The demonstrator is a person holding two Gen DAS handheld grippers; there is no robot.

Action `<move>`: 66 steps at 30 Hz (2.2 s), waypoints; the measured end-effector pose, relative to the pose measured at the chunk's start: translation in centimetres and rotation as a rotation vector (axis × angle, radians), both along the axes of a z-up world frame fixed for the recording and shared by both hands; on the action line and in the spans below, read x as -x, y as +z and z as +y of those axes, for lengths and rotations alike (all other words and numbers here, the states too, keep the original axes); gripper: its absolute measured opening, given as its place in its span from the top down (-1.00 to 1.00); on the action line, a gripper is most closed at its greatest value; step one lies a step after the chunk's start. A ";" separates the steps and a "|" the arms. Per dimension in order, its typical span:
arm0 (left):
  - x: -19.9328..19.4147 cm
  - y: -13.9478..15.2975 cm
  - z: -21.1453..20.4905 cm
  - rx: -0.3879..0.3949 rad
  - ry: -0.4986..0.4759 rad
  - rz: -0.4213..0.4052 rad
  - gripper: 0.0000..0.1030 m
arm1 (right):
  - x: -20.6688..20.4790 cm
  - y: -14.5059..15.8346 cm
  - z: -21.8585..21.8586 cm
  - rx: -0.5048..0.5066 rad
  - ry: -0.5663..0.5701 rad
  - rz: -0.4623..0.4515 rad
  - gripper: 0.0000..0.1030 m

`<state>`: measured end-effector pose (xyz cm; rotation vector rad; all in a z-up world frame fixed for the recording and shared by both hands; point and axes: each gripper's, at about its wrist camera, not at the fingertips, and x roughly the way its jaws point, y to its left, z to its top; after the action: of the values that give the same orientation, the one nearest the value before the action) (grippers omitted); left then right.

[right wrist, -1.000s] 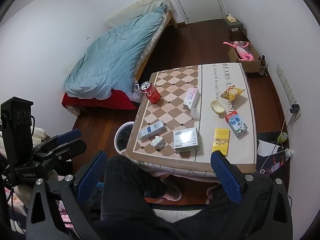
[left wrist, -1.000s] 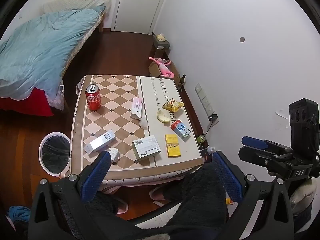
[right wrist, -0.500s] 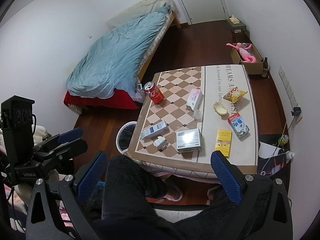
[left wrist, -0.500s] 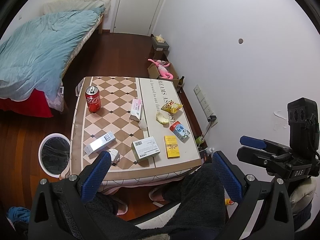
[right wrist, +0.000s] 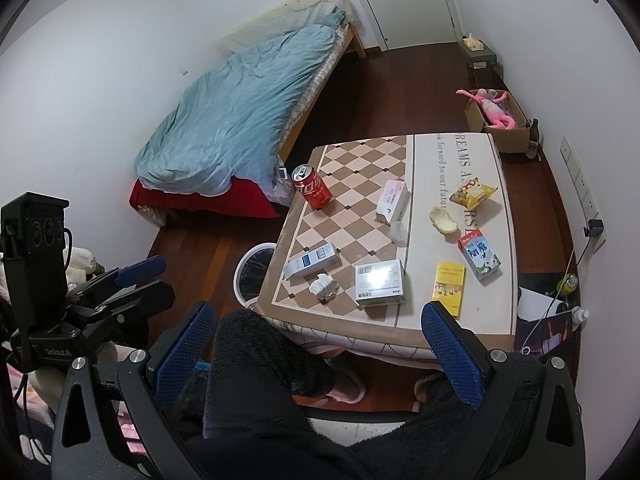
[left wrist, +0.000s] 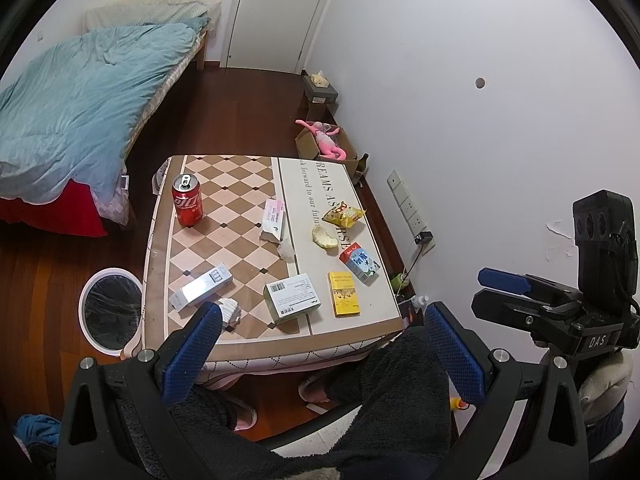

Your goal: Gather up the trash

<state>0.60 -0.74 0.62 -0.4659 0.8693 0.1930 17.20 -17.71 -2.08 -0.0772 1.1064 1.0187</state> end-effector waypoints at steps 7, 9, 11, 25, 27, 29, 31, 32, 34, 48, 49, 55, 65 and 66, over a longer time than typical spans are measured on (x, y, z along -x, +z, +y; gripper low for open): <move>0.2 0.1 0.0 0.001 -0.002 -0.004 -1.00 | 0.0 0.1 0.0 0.001 -0.001 0.001 -1.00; 0.1 0.1 0.0 -0.001 -0.001 -0.004 -1.00 | 0.0 0.1 0.0 -0.001 -0.003 0.002 -1.00; 0.2 0.1 0.0 0.000 0.000 -0.005 -1.00 | 0.0 0.2 0.0 0.000 -0.001 0.001 -1.00; 0.2 0.3 -0.1 0.002 -0.003 -0.006 -1.00 | -0.1 0.1 -0.1 -0.001 -0.001 0.004 -1.00; 0.2 0.3 -0.2 0.001 -0.003 -0.005 -1.00 | -0.1 0.1 0.0 -0.001 -0.001 0.003 -1.00; 0.3 0.3 -0.1 0.003 -0.003 -0.006 -1.00 | -0.1 0.0 -0.1 -0.001 -0.002 0.003 -1.00; 0.3 0.4 -0.1 0.001 -0.004 -0.005 -1.00 | -0.1 0.0 -0.1 -0.002 -0.002 0.004 -1.00; 0.3 0.3 -0.1 0.001 -0.001 -0.006 -1.00 | -0.1 0.0 -0.1 -0.001 -0.002 0.003 -1.00; 0.3 0.2 -0.1 0.003 -0.004 -0.006 -1.00 | 0.0 0.1 -0.1 -0.001 -0.002 0.004 -1.00; 0.3 0.1 0.0 0.005 -0.005 -0.003 -1.00 | -0.1 0.0 -0.2 -0.001 -0.002 0.006 -1.00; 0.2 -0.1 0.1 0.002 -0.003 0.000 -1.00 | -0.1 0.0 -0.2 -0.001 -0.004 0.007 -1.00; -1.9 -3.6 0.9 -0.206 0.124 0.108 -1.00 | -1.4 -2.4 -0.2 0.053 -0.127 -0.008 -1.00; -8.8 -19.0 3.3 -0.349 0.131 0.450 -1.00 | -7.9 -20.7 2.6 0.358 -0.379 0.093 -0.49; -9.5 -19.9 3.2 -0.355 0.114 0.472 -1.00 | -8.7 -22.3 3.0 0.378 -0.384 0.096 -0.48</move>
<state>10.07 2.50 -19.24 -0.1343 1.2412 0.5684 25.86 -14.72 -24.36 -0.1149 1.3313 0.4683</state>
